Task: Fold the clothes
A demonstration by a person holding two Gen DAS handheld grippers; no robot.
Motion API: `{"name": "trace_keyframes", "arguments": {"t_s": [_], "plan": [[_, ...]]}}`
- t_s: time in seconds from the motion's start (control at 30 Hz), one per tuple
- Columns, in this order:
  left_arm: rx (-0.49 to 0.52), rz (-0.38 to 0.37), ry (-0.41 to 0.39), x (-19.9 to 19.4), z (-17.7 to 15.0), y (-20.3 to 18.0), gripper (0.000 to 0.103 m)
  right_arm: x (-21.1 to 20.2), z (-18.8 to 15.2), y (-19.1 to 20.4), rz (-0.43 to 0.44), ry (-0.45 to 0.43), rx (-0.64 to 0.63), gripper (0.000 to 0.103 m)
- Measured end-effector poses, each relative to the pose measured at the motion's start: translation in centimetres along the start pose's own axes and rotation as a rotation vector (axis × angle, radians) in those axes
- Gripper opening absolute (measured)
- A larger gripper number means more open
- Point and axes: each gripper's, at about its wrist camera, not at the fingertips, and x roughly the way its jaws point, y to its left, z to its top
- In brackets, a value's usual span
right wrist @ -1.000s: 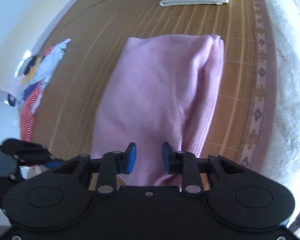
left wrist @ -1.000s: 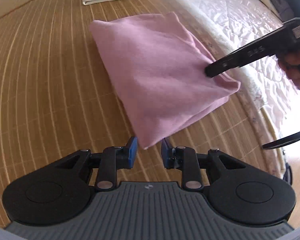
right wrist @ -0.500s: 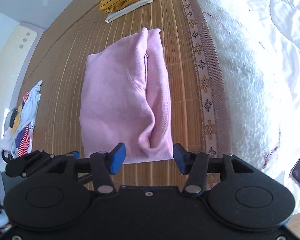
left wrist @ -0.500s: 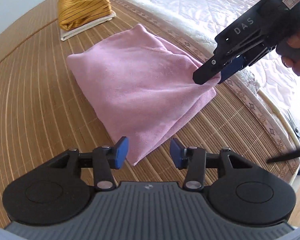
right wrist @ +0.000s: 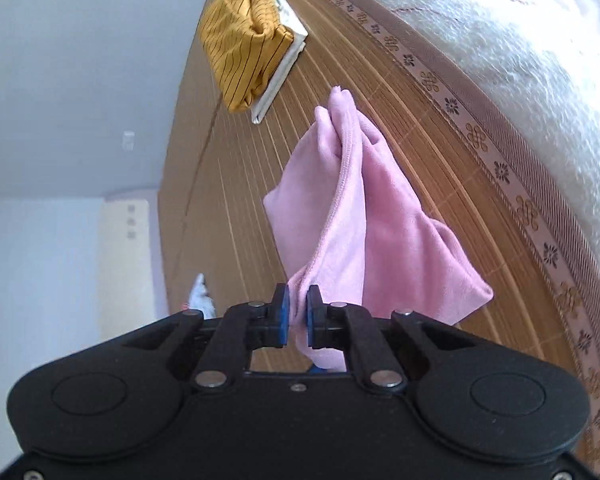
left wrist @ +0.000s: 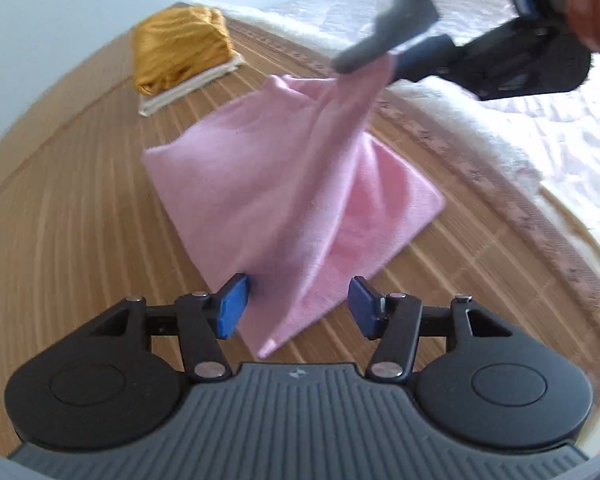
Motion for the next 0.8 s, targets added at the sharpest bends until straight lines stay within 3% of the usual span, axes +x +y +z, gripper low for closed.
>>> {"name": "trace_keyframes", "arguments": {"t_s": [0.07,0.1,0.2,0.33,0.4,0.43,0.5,0.67,0.8], "plan": [[0.021,0.112,0.040,0.9,-0.2,-0.1,0.062,-0.3,0.0,-1.0,-0.013,-0.016,0.027,0.010],[-0.007,0.120,0.058,1.2,-0.4,0.4,0.062,-0.3,0.0,-1.3,-0.060,-0.018,0.002,0.009],[-0.116,0.090,0.094,1.4,-1.6,2.4,0.062,0.2,0.1,-2.1,-0.228,-0.008,-0.096,0.009],[-0.099,0.090,0.153,1.4,-2.8,3.3,0.063,1.2,-0.4,-2.3,-0.399,0.021,-0.255,0.009],[-0.105,0.062,0.140,0.5,-3.1,4.1,0.063,1.3,-0.9,-1.2,-0.466,0.017,-0.346,0.012],[-0.108,0.046,0.130,0.0,-3.2,4.4,0.063,1.3,-1.3,-0.3,-0.501,0.009,-0.397,0.022],[-0.100,0.027,0.079,-1.4,-2.9,4.9,0.063,1.1,-2.1,1.4,-0.571,-0.006,-0.500,0.024],[-0.141,-0.032,-0.057,-2.5,0.0,6.7,0.063,2.4,-3.9,5.7,-0.474,-0.008,-0.719,0.024],[-0.110,-0.079,-0.025,0.1,0.6,6.5,0.063,6.5,-4.3,6.1,-0.472,0.078,-0.809,0.024]]}}
